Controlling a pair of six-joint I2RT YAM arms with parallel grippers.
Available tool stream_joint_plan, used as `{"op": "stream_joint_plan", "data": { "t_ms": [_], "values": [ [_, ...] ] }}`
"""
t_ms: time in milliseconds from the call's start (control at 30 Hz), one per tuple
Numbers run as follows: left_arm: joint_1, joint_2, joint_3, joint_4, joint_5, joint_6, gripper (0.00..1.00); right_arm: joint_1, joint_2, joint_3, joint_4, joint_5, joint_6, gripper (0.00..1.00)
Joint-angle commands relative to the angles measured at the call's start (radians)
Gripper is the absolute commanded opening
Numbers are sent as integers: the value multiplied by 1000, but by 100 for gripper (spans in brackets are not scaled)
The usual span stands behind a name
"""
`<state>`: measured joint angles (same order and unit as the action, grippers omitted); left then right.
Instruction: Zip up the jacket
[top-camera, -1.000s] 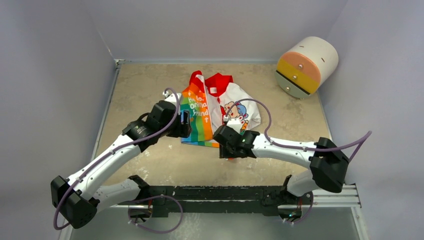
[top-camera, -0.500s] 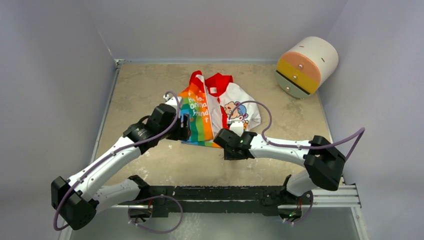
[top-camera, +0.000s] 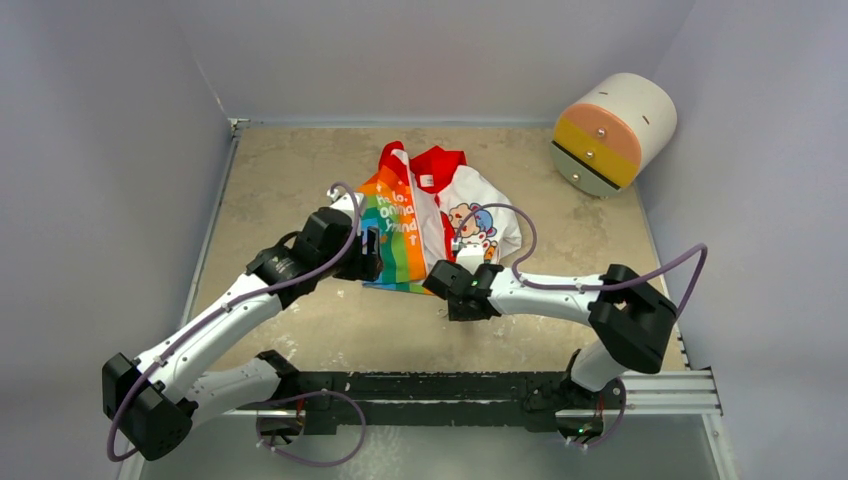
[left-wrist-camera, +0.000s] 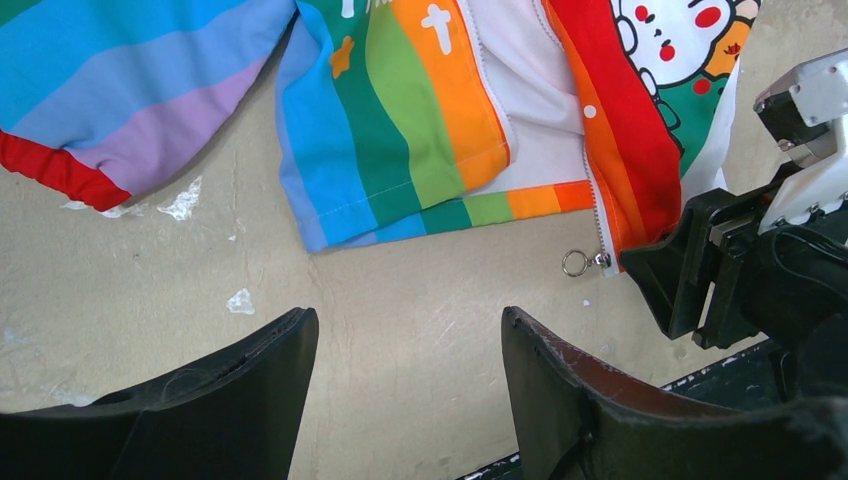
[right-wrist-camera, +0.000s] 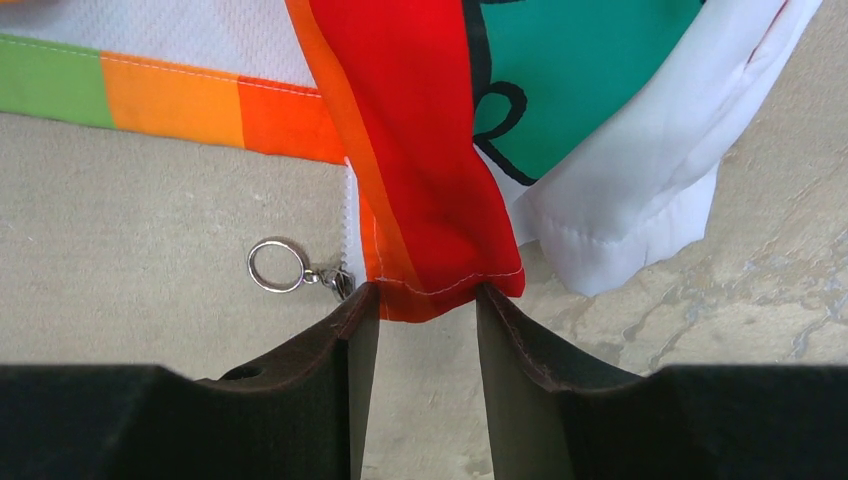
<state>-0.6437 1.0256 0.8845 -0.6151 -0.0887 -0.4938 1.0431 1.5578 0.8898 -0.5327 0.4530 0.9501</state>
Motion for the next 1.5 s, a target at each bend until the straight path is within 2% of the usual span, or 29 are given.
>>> {"op": "stream_joint_plan", "data": {
  "t_ms": [0,467,733,933,1200,1467],
  "values": [
    [-2,-25,-11,45,11,3,67,0,3,29,14,28,-1,43],
    [-2,-22,-25,58,15,1,67,0,33,23,63,-3,-7,46],
    [-1,-20,-26,58,14,0,67,0,45,-2,82,-13,-2,41],
    [-2,-15,-25,58,18,0,67,0,51,-24,119,-30,-12,30],
    [-2,-9,-20,65,36,-14,67,0,64,-47,181,-55,-22,0],
    [-1,-17,-28,114,62,-77,67,-10,-32,-47,221,-48,-24,0]
  ]
}}
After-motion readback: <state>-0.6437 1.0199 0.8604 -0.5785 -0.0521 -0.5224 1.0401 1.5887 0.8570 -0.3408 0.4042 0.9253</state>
